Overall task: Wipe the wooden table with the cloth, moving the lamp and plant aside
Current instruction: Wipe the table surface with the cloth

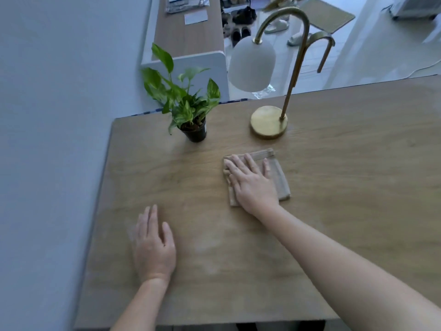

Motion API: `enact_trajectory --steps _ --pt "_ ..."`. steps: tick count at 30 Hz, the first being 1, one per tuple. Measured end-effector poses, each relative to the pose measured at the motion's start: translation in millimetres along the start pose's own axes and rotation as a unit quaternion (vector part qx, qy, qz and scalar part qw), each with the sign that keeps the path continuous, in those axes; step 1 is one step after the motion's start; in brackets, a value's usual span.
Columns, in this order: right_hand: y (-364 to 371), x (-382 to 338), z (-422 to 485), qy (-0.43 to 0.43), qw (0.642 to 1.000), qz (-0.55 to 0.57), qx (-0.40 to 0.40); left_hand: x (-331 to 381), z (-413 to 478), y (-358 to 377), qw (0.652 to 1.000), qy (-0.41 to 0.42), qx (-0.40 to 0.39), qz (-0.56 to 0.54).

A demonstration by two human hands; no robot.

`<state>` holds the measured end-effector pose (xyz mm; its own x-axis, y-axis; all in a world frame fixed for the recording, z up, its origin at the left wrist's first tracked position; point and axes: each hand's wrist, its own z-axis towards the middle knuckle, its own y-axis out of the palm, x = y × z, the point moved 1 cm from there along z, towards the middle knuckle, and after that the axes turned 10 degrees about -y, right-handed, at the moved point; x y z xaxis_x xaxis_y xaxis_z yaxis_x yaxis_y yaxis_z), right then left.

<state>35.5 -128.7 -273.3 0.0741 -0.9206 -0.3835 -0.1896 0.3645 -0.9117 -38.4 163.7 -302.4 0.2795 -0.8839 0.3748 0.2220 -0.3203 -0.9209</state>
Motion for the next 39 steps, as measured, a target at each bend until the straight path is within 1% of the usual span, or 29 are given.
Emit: enact_trajectory --steps 2,3,4,6,8,9,11,13,14,15,18,20,21,23,24,25,26,28,30,32,33,34,35,36,38,39 --pt "4 -7 2 -0.027 0.999 0.004 -0.018 -36 0 -15 1.0 -0.008 -0.003 0.028" --pt "2 1 -1 -0.032 0.999 0.006 -0.018 -50 -1 -20 0.999 -0.014 -0.005 0.038" --pt "-2 16 -7 -0.018 1.0 0.008 -0.006 -58 -3 -22 0.999 -0.018 -0.008 0.045" --pt "-15 60 -29 0.066 0.997 0.015 0.036 -64 -4 -22 0.999 -0.019 -0.011 0.049" --pt "-29 98 -54 0.164 0.984 0.01 0.066 -63 -3 -20 0.999 -0.021 -0.008 0.043" --pt "-33 107 -62 0.198 0.977 0.005 0.076 -62 -3 -21 0.999 -0.023 -0.006 0.04" --pt "-28 101 -59 0.24 0.966 0.005 0.09 -64 -3 -22 0.999 -0.028 -0.008 0.037" --pt "-19 75 -40 0.259 0.96 0.017 0.103 -64 -2 -23 0.999 -0.032 -0.015 0.039" --pt "-11 54 -29 0.243 0.965 0.014 0.098 -65 -2 -23 0.998 -0.033 -0.019 0.041" --pt "-2 29 -20 0.21 0.974 0.009 0.082 -65 -2 -24 0.998 -0.032 -0.023 0.042" --pt "39 -64 -8 0.072 0.997 0.023 0.015 -68 -2 -23 0.998 -0.036 -0.023 0.04" --pt "70 -129 -33 -0.031 0.999 0.023 -0.011 -68 -3 -24 0.999 -0.04 -0.019 0.03" --pt "81 -148 -51 -0.072 0.997 0.021 -0.016 -67 -3 -25 0.999 -0.038 -0.016 0.026" --pt "87 -145 -86 -0.111 0.994 0.008 -0.007 -65 -2 -25 0.999 -0.037 -0.016 0.021" --pt "85 -126 -100 -0.103 0.995 -0.007 0.007 -64 -1 -25 0.999 -0.039 -0.02 0.021" --pt "79 -101 -115 -0.077 0.996 -0.023 0.024 -64 -2 -25 0.999 -0.041 -0.026 0.023" --pt "70 -71 -129 -0.033 0.998 -0.031 0.035 -64 -3 -26 0.998 -0.042 -0.03 0.025" --pt "47 -9 -159 0.082 0.994 -0.033 0.059 -64 -3 -27 0.998 -0.042 -0.036 0.027" --pt "24 38 -184 0.192 0.979 -0.014 0.071 -64 -3 -28 0.998 -0.04 -0.036 0.025" --pt "14 53 -189 0.267 0.959 0.001 0.092 -64 -2 -28 0.999 -0.037 -0.028 0.024" --pt "14 46 -183 0.294 0.95 0.007 0.107 -64 -2 -28 0.999 -0.039 -0.025 0.023" --pt "17 31 -175 0.302 0.947 0.007 0.113 -63 -2 -27 0.999 -0.04 -0.025 0.023" --pt "24 10 -166 0.284 0.953 0.006 0.109 -63 -3 -27 0.999 -0.04 -0.027 0.023" --pt "34 -15 -158 0.242 0.966 0.009 0.095 -63 -4 -28 0.999 -0.039 -0.027 0.024" --pt "60 -73 -151 0.12 0.991 0.015 0.055 -63 -4 -28 0.999 -0.037 -0.024 0.02" --pt "73 -98 -153 0.063 0.997 0.014 0.039 -63 -4 -28 0.999 -0.038 -0.023 0.016"
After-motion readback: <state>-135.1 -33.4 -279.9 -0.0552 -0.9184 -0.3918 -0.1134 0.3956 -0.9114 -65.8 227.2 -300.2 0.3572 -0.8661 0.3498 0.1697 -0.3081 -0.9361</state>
